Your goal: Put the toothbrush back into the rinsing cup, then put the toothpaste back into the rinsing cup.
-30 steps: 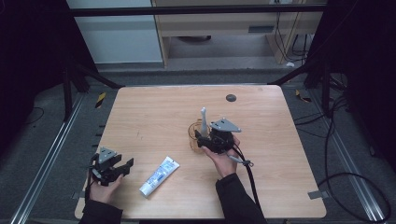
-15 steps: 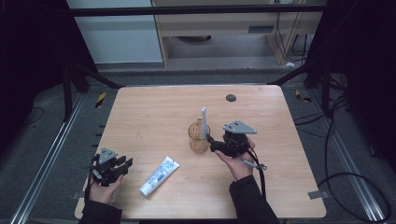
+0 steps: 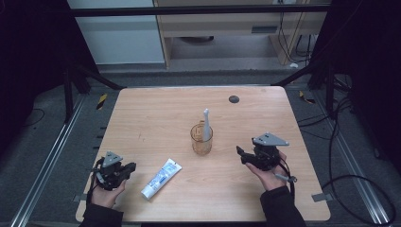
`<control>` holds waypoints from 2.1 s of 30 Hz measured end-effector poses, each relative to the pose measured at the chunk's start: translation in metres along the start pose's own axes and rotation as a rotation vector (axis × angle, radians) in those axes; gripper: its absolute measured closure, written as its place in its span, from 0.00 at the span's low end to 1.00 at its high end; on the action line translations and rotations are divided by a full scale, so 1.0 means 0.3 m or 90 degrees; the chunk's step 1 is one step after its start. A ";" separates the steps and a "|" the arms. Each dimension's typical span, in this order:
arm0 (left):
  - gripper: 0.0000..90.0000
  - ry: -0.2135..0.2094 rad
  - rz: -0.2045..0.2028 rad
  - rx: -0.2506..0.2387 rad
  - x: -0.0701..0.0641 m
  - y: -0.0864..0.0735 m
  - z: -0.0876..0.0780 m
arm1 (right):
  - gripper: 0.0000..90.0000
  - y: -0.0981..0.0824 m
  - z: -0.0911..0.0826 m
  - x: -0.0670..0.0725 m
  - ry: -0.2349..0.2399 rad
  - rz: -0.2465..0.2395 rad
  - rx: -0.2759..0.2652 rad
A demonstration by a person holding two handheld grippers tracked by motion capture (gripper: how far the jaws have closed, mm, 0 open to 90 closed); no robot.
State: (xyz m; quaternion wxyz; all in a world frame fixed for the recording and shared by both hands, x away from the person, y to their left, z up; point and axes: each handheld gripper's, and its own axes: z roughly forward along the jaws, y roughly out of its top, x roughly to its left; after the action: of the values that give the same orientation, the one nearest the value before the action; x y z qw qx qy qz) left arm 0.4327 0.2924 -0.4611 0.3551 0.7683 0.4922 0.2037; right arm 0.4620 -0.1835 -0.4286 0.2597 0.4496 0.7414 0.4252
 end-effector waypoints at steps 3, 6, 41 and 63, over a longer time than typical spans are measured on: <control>0.88 -0.011 0.014 0.006 -0.014 0.010 0.001 | 0.38 -0.025 -0.013 -0.032 -0.014 -0.005 0.005; 0.84 -0.022 0.023 0.008 -0.024 0.016 0.000 | 0.39 -0.055 -0.022 -0.056 -0.020 -0.006 0.016; 0.39 -0.093 0.150 0.089 -0.224 0.148 0.061 | 0.34 -0.188 -0.075 -0.148 -0.034 0.033 0.059; 0.37 -0.085 0.175 0.151 -0.275 0.201 0.116 | 0.33 -0.196 -0.047 -0.139 -0.028 0.028 0.080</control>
State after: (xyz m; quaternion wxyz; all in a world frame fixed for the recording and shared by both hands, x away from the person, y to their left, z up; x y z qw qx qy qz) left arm 0.4570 0.1902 -0.4362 0.2625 0.8764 0.3789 0.1393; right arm 0.4442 -0.2397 -0.4721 0.2375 0.4902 0.7509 0.3734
